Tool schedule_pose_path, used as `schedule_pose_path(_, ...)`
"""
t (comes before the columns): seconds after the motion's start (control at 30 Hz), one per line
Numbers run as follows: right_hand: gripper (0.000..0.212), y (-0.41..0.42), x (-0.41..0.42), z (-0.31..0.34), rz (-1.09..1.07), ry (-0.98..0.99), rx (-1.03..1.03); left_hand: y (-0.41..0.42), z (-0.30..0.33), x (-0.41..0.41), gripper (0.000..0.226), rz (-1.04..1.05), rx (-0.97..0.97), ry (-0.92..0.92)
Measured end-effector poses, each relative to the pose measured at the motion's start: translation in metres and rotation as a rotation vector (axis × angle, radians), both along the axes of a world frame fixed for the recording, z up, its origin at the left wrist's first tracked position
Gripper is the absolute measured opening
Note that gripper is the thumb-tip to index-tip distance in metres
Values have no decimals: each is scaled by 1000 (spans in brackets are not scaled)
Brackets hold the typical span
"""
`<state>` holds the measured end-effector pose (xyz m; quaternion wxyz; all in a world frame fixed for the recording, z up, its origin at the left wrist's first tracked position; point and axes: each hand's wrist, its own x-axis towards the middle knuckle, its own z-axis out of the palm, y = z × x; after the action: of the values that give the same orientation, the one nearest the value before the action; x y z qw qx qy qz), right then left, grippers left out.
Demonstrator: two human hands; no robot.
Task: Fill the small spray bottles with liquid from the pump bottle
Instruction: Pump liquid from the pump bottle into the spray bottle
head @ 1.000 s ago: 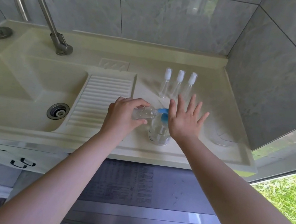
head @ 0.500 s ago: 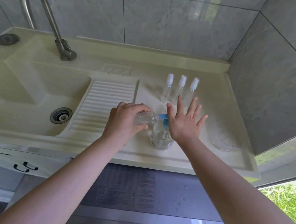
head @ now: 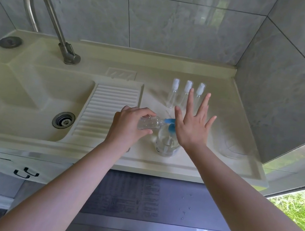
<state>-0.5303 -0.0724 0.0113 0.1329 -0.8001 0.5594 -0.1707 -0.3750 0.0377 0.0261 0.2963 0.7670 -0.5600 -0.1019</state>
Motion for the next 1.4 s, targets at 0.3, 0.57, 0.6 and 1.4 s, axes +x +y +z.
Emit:
schedule_pose_path(0.3, 58, 1, 3, -4, 25, 49, 56, -3, -1, -2, 45, -2, -15, -4)
schedule_pose_path(0.57, 54, -1, 4, -10, 44, 125, 53, -2, -3, 0, 46, 5, -6, -1)
schedule_pose_path(0.6, 55, -1, 4, -9, 41, 126, 41, -3, -3, 0, 45, 8, -7, -7)
schedule_pose_path(1.4, 62, -7, -4, -2, 22, 142, 109, -4, 0, -2, 46, -20, -31, 37)
